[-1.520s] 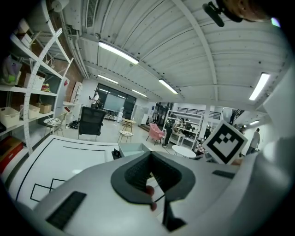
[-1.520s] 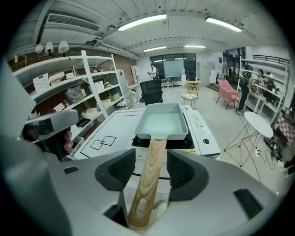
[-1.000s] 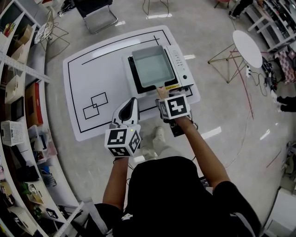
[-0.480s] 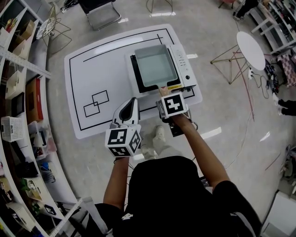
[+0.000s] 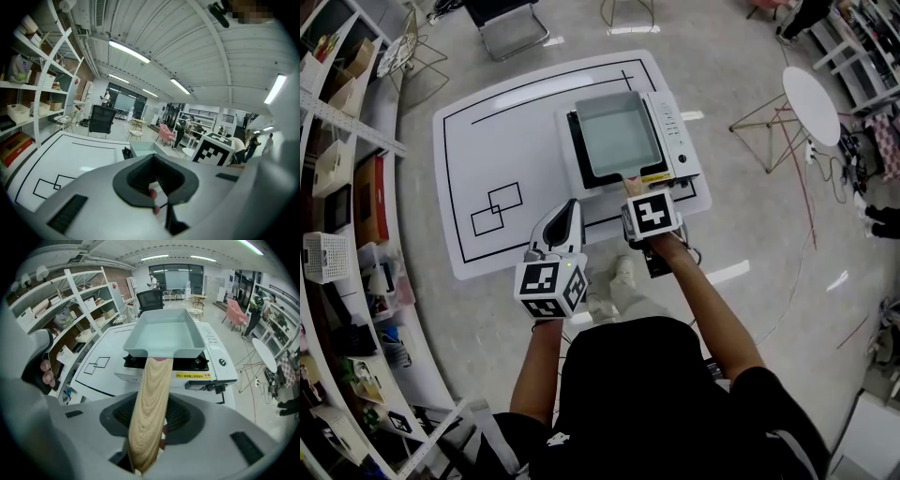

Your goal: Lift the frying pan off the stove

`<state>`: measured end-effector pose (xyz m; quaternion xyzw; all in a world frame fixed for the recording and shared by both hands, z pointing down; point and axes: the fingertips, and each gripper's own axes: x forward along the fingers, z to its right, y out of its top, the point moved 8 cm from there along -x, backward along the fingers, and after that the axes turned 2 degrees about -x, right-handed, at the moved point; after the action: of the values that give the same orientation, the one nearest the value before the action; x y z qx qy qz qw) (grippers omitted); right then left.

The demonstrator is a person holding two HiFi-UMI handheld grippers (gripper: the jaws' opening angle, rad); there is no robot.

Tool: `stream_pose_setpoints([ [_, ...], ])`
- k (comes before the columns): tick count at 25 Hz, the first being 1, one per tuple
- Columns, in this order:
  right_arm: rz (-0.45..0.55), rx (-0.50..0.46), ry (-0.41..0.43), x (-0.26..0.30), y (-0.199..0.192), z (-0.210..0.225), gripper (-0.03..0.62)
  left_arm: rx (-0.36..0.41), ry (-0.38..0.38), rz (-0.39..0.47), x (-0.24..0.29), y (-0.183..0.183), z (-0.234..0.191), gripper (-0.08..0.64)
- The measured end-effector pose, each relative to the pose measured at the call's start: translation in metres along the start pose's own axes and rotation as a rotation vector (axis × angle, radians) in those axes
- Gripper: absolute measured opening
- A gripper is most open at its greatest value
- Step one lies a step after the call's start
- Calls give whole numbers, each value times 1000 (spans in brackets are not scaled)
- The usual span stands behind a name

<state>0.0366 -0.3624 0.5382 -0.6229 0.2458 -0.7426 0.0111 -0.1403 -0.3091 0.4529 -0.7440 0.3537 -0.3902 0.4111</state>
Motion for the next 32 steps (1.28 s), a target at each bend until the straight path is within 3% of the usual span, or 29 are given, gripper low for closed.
stream_pose_setpoints([
  [10,40,2,-8,-1,-3,6,89,-1,7,-2,-4,-3,2,8],
  [32,120,-5,25,-29,-1,9,86,21,29,52,-23,2,10,8],
])
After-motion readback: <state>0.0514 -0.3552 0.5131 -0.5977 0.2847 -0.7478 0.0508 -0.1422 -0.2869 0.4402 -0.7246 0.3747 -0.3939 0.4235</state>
